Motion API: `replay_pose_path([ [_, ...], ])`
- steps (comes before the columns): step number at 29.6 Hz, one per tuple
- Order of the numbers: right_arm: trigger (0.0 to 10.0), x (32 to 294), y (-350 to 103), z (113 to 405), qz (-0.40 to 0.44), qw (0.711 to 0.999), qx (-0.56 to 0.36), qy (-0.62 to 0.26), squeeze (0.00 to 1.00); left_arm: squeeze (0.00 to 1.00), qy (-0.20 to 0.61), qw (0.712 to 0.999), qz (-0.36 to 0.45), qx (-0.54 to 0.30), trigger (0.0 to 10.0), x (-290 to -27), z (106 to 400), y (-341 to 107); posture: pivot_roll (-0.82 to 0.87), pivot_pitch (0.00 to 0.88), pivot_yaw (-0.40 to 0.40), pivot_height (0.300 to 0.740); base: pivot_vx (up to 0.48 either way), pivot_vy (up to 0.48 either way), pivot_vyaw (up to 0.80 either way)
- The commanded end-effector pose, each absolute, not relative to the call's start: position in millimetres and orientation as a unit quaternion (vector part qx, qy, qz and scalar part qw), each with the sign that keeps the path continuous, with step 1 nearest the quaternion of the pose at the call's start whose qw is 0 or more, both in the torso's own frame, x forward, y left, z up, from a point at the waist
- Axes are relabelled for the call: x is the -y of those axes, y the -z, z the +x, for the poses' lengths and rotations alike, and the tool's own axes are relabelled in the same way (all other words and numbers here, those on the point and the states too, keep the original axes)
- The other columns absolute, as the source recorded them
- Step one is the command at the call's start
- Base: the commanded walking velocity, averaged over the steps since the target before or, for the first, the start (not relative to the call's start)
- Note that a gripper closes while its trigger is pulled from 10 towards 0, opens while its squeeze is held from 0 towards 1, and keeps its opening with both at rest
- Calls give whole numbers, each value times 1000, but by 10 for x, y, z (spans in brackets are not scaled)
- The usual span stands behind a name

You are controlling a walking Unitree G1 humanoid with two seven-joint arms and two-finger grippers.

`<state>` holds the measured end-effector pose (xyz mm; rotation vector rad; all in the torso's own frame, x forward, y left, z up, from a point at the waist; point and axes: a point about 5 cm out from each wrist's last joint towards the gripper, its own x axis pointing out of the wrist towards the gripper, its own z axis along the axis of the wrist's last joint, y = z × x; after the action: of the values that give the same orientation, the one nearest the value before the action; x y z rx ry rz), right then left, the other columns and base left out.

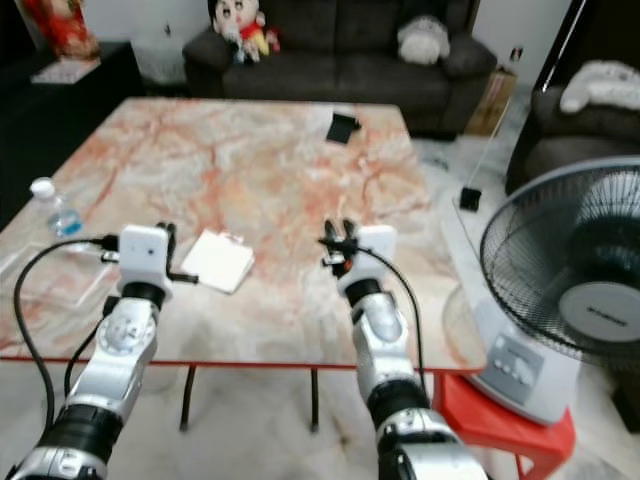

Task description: Picking trash to rubbish bin

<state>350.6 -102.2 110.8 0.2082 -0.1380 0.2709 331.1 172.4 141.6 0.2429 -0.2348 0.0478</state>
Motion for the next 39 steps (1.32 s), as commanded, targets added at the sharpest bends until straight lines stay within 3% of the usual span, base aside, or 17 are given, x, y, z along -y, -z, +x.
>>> replay_pose_path([
  [1, 10000, 901, -1168, 3520, 107, 980, 75, -153, 0, 0, -29, 985, 124, 119, 10000, -1793, 3313, -1459, -9, 0, -46, 740, 356, 0, 0],
  [14, 10000, 889, -1162, 3514, 108, 979, 73, -155, 0, 0, -13, 985, 130, 113, 10000, -1733, 3312, -1439, -7, 0, -47, 740, 65, 0, 0],
  [39, 10000, 857, -1154, 3507, 105, 978, 70, -165, 0, 0, -24, 983, 132, 123, 10000, -1775, 3320, -1495, -7, 1, -46, 740, 322, 0, 0],
])
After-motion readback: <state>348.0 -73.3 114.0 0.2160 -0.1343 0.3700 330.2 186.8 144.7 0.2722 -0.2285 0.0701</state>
